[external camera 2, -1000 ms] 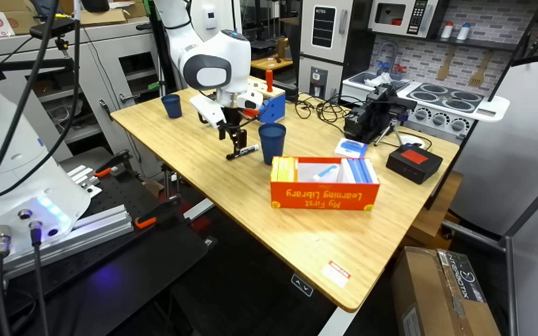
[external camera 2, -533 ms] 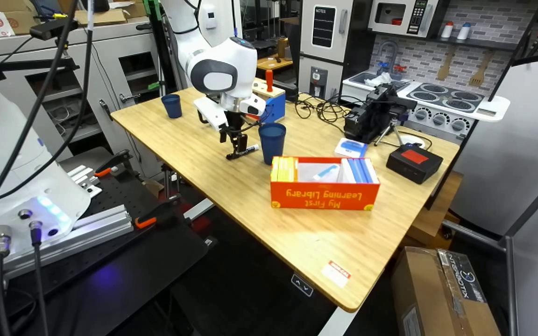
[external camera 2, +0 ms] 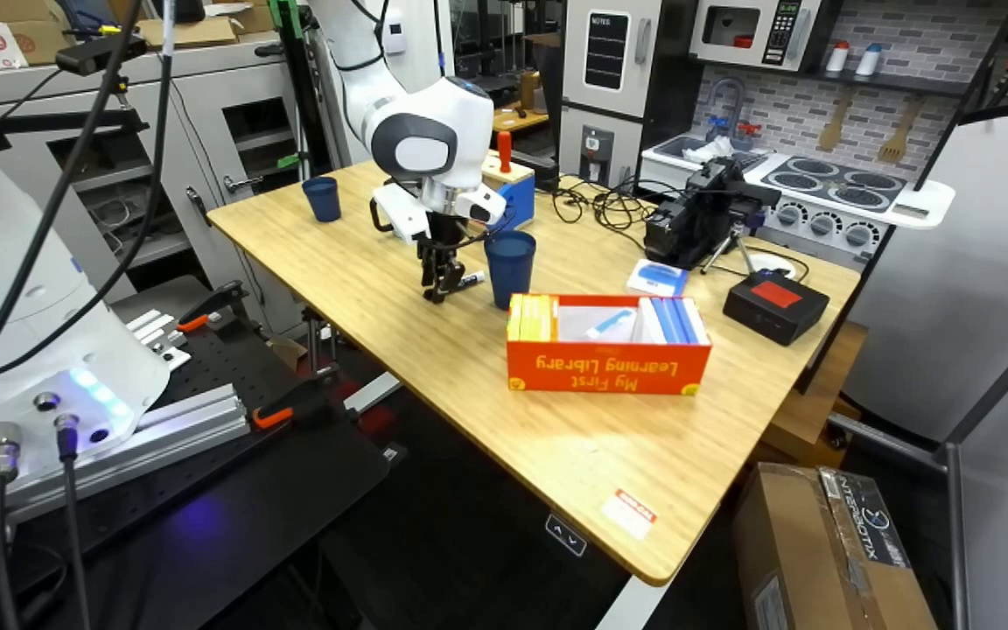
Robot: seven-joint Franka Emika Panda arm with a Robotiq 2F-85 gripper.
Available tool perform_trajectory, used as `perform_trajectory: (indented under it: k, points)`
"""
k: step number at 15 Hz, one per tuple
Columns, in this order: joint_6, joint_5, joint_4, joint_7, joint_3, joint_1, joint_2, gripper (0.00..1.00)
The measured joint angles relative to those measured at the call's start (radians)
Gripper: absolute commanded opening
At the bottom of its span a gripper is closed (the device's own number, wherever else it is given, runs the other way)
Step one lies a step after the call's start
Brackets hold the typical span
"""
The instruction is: Pick the marker on the table and put it inside the light blue cup
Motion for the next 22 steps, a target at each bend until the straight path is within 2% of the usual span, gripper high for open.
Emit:
perform_trajectory:
  k: [2, 3, 5, 12, 18, 22]
  points:
    - [-0.022, 0.0, 0.01, 0.012, -0.016, 0.011, 0.0, 0.05]
    - [-0.028, 0.0, 0.013, 0.018, -0.021, 0.016, 0.001, 0.0]
    - [-0.039, 0.0, 0.02, 0.03, -0.026, 0.027, 0.002, 0.05]
    - [-0.087, -0.032, 0.054, 0.001, -0.029, 0.053, 0.013, 0.05]
    - [-0.142, -0.15, 0.067, -0.03, -0.041, 0.081, -0.008, 0.05]
    - [-0.17, -0.23, 0.044, -0.026, -0.079, 0.122, -0.099, 0.05]
